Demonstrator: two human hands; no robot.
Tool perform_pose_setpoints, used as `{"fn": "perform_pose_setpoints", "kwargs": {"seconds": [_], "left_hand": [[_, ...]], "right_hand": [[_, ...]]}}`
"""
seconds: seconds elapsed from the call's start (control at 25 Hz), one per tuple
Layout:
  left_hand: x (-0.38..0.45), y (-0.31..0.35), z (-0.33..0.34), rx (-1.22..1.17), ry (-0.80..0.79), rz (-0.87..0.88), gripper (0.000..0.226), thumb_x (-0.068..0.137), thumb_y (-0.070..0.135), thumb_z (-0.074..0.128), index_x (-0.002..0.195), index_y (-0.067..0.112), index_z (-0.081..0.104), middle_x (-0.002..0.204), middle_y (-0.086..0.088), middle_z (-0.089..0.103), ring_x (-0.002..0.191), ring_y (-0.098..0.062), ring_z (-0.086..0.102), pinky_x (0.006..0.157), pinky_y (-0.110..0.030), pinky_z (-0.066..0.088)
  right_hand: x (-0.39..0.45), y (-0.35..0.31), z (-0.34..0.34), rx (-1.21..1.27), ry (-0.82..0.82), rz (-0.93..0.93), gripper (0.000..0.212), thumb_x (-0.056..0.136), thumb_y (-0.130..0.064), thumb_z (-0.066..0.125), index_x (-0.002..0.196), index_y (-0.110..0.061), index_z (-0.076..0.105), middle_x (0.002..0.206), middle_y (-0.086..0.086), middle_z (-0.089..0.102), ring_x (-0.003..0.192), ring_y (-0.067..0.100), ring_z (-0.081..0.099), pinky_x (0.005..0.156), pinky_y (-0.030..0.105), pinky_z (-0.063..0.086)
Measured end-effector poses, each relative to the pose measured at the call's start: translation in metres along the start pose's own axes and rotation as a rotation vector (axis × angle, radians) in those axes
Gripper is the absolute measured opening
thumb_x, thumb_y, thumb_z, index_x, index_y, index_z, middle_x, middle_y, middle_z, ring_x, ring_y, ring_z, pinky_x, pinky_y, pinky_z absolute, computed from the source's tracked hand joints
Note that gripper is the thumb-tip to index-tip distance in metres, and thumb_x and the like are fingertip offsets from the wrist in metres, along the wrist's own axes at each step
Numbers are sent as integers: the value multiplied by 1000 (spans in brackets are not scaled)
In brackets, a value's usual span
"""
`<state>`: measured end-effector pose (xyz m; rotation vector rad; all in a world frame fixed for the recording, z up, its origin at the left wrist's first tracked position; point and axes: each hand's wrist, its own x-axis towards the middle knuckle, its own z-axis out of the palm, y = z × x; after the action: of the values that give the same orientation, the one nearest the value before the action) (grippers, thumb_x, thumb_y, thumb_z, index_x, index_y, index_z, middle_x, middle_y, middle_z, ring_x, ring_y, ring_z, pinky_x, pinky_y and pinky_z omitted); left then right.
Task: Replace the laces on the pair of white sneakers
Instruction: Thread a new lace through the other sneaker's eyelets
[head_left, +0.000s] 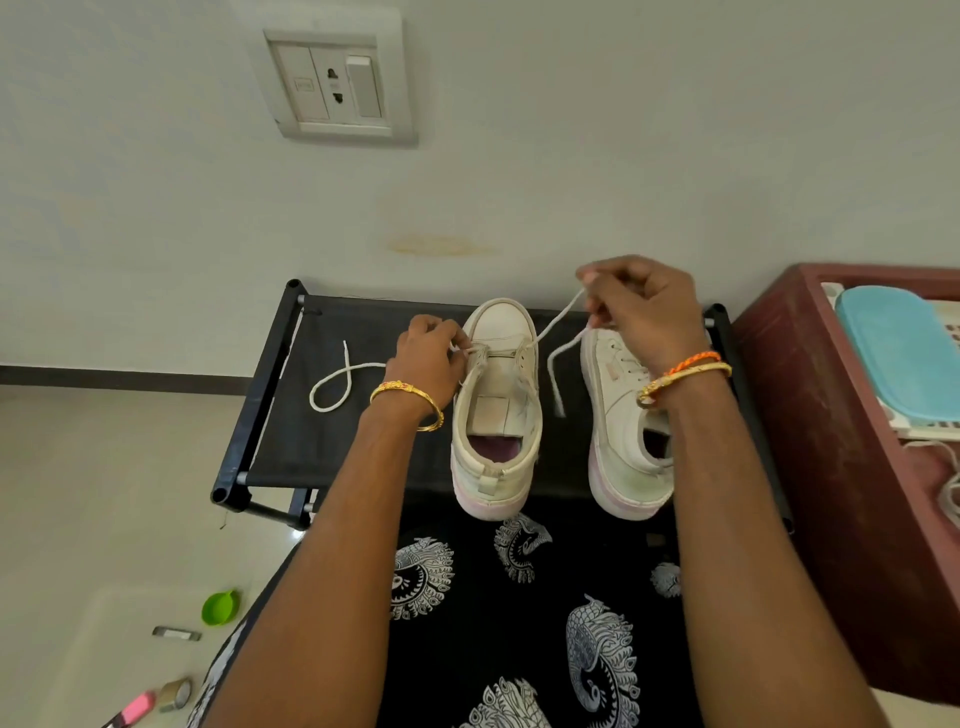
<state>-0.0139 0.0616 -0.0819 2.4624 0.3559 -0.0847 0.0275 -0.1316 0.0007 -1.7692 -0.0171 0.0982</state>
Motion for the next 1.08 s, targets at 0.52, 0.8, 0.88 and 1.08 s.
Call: {"fn": "perform_pose_setpoints", "kwargs": {"seconds": [0.52, 0.8, 0.88, 1.08], "left_hand": [[-2, 8, -8, -287, -16, -103, 19, 93, 15, 54, 110, 13, 62, 103, -5, 64, 87, -15, 57, 79, -24, 47], [-4, 7, -9, -241, -31, -66, 20, 92, 21, 58, 109, 13, 66, 96, 1, 64, 86, -12, 57, 81, -24, 46], [-3, 6, -9, -234, -20, -75, 19, 93, 20, 57, 107, 13, 67, 93, 0, 64, 83, -12, 56, 84, -27, 48], [-1, 5, -10, -238, 6, -108, 18, 93, 20, 55, 103, 10, 67, 97, -4, 65, 85, -15, 56, 88, -33, 49]], "right_hand": [[-6, 30, 20, -822, -177, -150, 29, 87, -14, 57, 113, -21, 63, 118, -1, 62, 113, 21, 54, 108, 46, 30], [-2, 47, 34, -722, -101, -99, 13, 87, -18, 60, 90, -16, 72, 92, 4, 71, 91, 24, 63, 88, 39, 49], [-2, 43, 28, -667, -14, -76, 12, 87, -15, 59, 86, -14, 71, 84, 4, 69, 81, 20, 61, 77, 33, 51], [0, 43, 24, -685, 26, -59, 12, 89, -16, 57, 91, -12, 68, 78, 1, 61, 70, 13, 53, 67, 24, 44]]}}
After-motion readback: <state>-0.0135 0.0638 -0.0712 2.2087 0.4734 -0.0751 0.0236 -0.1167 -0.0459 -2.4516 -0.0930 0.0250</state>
